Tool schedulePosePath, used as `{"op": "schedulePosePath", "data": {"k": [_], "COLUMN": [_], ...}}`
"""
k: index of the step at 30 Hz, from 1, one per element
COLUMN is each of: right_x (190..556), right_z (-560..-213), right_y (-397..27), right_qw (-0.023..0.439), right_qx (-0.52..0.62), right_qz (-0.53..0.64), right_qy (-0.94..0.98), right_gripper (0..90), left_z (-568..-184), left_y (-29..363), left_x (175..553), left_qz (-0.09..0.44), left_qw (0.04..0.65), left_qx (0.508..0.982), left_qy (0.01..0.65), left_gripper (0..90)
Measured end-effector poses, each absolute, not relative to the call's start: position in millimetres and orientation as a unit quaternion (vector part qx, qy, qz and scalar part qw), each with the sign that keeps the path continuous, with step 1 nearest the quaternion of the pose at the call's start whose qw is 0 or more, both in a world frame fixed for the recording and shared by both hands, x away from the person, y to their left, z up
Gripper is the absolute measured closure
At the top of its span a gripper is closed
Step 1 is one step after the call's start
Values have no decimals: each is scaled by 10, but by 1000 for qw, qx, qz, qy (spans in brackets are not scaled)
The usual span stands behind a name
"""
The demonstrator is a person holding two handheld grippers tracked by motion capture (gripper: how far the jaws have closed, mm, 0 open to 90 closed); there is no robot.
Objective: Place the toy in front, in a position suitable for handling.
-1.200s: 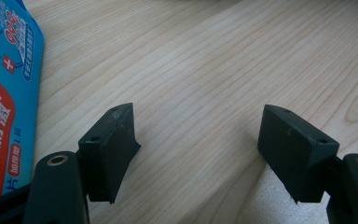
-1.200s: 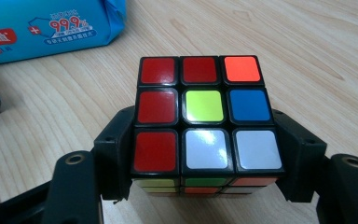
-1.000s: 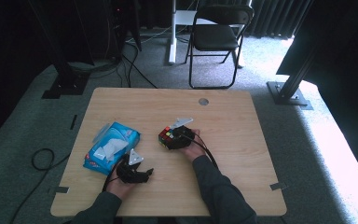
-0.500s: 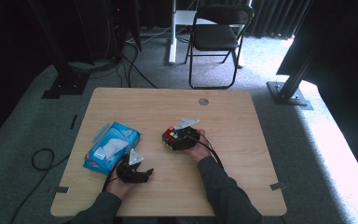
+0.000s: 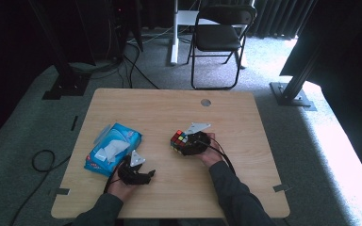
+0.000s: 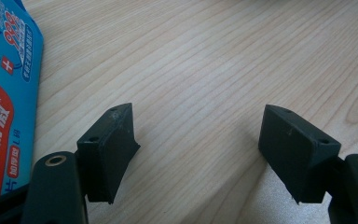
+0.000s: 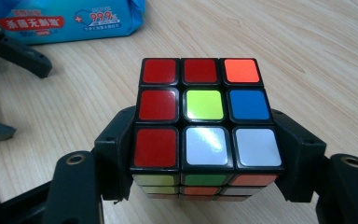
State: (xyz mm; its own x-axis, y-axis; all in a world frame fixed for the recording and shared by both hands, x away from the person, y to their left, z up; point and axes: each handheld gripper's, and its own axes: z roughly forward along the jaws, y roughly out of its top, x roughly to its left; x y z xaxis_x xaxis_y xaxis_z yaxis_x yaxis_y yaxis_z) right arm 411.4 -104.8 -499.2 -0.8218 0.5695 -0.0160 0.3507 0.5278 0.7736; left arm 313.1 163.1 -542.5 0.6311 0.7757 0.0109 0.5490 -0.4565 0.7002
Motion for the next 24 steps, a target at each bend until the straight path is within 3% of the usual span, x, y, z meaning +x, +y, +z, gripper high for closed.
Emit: {"op": "schedulePosePath", "data": {"k": [24], "right_x": [3849], "right_z": [-5021], "right_y": [-1254], "right_qw": [137], "right_qx": [248], "right_qz": [414], "right_qy": [865], "right_gripper": [340], "left_z": [-5426], "left_y": [1630], "left_x": [3128], "left_qz": [168], "left_qw": [340], "left_qx": [836], "left_qy": [396], "left_gripper": [267]}}
